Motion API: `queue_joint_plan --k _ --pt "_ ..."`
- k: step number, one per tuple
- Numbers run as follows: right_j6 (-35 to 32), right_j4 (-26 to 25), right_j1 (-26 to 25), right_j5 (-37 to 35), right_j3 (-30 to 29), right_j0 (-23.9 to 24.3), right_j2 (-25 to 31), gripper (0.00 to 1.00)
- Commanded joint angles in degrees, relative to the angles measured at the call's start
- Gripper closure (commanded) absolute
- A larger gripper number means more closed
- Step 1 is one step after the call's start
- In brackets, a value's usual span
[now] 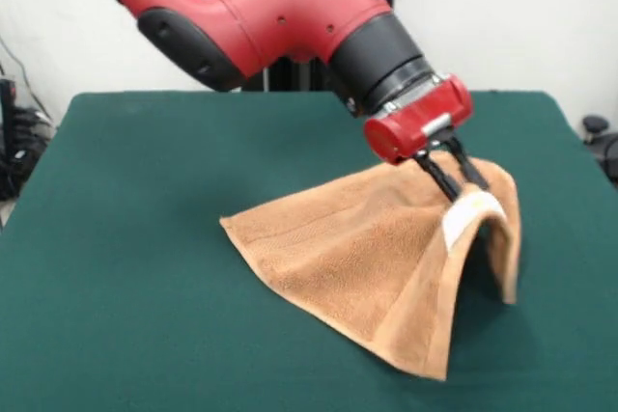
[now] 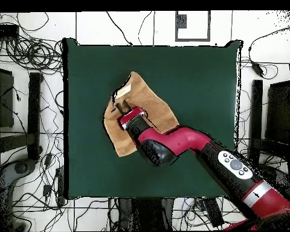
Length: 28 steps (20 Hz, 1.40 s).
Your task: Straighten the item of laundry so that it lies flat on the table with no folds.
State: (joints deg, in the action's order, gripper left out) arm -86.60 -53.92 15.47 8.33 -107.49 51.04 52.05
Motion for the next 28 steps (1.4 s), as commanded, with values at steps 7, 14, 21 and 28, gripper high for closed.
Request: queue_joint_plan --k 7,14,21,28 --pt "-8.8 3.3 2.3 3.1 6.5 -3.9 -9.7 0.00" --pt "-8.2 3.5 2.6 1.8 6.8 -4.1 -10.2 0.00" --pt "-7.1 6.3 6.1 -3.1 7.8 -9.0 -16.4 0.00" --pt "-0.9 10.1 8.1 -23.0 9.3 -13.3 -23.0 0.00"
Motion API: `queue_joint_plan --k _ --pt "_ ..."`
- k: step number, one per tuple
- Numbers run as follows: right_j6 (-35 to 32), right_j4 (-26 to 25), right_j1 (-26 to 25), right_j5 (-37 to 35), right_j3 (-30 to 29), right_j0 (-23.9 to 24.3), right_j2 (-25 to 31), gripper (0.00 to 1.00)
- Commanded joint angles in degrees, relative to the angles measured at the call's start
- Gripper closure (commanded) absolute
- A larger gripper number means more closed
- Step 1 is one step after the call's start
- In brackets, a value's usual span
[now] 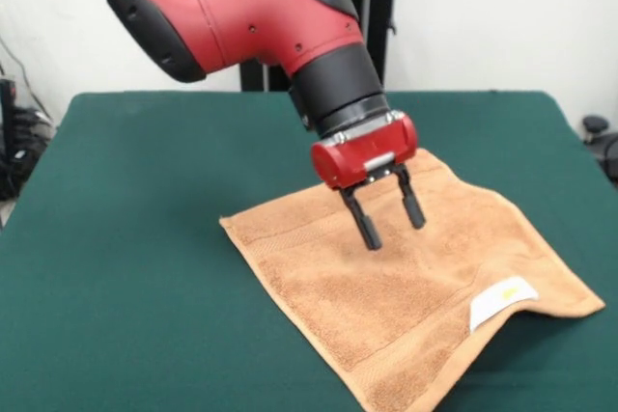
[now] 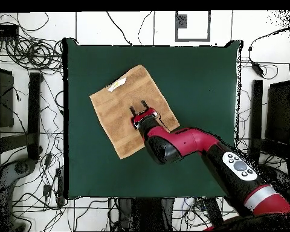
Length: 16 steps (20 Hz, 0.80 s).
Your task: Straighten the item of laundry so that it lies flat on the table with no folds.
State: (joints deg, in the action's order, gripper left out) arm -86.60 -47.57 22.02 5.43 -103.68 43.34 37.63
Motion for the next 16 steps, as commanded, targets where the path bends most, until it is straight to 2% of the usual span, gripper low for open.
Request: queue_joint_plan --k 1,9,16 --pt "-0.4 3.9 1.7 -21.7 5.5 -5.8 -9.0 0.00" --pt "-0.6 3.6 1.6 -29.0 6.4 -6.7 -10.0 0.00" --pt "-2.0 1.9 0.8 -29.1 8.4 -8.6 -11.9 0.00"
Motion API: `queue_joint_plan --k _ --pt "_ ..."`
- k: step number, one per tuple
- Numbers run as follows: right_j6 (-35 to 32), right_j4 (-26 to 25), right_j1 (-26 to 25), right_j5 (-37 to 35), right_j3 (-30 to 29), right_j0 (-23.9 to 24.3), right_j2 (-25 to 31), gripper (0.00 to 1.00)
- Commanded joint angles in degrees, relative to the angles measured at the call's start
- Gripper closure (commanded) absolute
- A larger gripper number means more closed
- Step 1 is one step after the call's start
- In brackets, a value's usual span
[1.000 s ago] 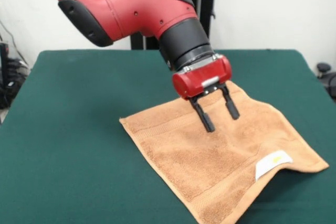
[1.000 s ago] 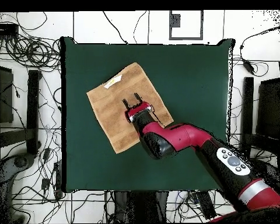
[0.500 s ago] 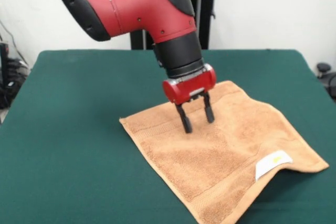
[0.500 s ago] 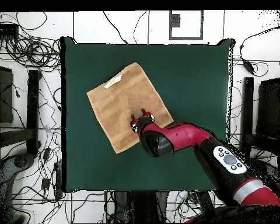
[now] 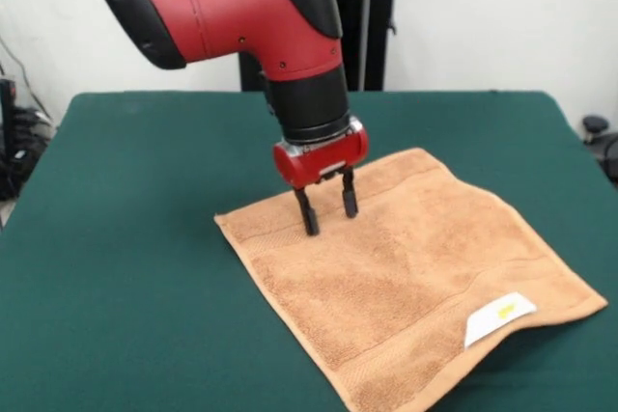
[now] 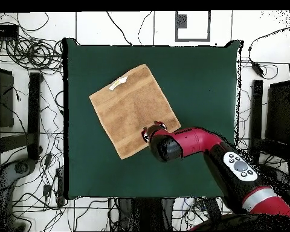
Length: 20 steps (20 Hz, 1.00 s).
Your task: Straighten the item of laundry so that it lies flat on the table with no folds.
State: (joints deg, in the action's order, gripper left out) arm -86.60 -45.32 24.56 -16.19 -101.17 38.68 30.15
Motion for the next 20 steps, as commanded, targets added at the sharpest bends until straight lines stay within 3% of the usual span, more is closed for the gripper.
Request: queue_joint_plan --k 1,6,16,20 --pt "-1.9 -0.3 -2.0 -7.6 6.2 -4.3 -4.7 0.00" --pt "-2.3 -0.1 -1.8 -8.1 6.8 -5.4 -6.8 0.00" --pt "-2.5 -0.2 2.0 -17.1 9.0 -10.1 -16.6 0.00" --pt "-1.7 0.5 2.9 -18.3 8.3 -10.4 -17.8 0.00"
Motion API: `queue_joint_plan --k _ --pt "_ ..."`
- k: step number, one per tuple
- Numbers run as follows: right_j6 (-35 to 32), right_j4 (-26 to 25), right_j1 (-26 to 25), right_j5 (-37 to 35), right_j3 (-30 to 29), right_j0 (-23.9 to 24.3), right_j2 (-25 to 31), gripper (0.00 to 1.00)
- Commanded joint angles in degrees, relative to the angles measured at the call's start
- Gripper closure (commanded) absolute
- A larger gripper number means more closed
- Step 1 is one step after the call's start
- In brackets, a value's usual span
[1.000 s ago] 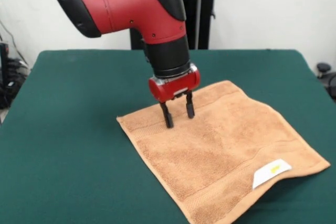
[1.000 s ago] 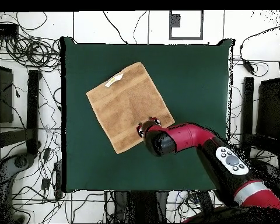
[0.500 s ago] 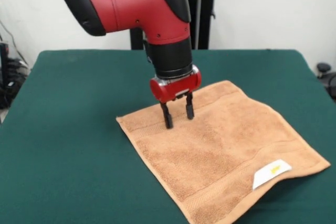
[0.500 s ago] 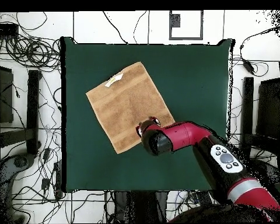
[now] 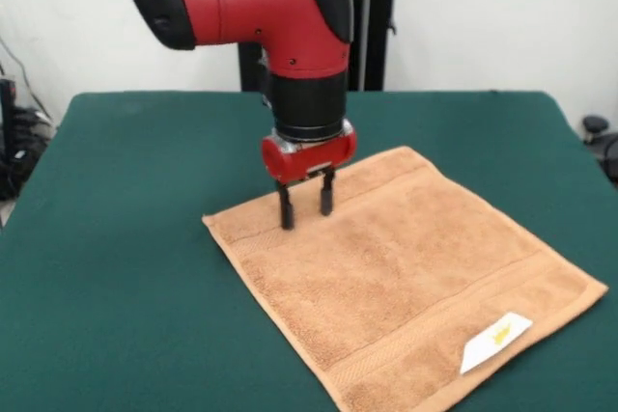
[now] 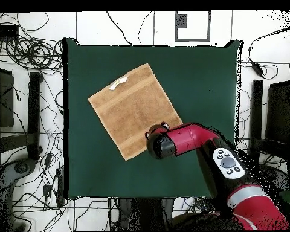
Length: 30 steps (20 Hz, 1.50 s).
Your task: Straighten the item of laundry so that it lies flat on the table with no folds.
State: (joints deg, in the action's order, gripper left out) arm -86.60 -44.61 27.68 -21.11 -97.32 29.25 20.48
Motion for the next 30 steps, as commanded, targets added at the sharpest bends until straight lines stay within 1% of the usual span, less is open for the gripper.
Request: queue_joint_plan --k 1,3,5,7,10,13,16,19,22,24,27,30 --pt "-1.1 0.1 0.2 -13.0 3.7 -0.5 -7.4 0.00" --pt "-0.5 1.1 1.5 -12.6 2.0 0.3 -6.1 0.00" --pt "-1.0 2.0 2.1 -13.1 1.5 0.3 -5.8 0.00" --pt "-1.3 2.2 1.4 -12.8 2.1 0.2 -5.6 0.00" --pt "-1.4 4.1 2.2 -12.0 1.2 0.8 -3.2 0.00" --pt "-2.9 7.5 5.8 -9.8 -2.1 1.6 0.4 0.00" --pt "-5.0 11.8 10.7 -7.5 -5.4 2.4 3.6 0.00" --pt "-6.3 14.7 13.7 -7.0 -6.4 2.0 3.7 0.00" --pt "-7.9 15.6 15.5 -7.7 -5.6 -0.2 0.6 0.00" --pt "-6.5 16.6 17.2 -8.1 -6.9 0.5 0.6 0.00" --pt "-5.6 17.5 17.8 -8.3 -7.0 0.9 0.2 0.00" --pt "-4.2 18.5 18.3 -10.1 -6.8 1.0 0.1 0.00"
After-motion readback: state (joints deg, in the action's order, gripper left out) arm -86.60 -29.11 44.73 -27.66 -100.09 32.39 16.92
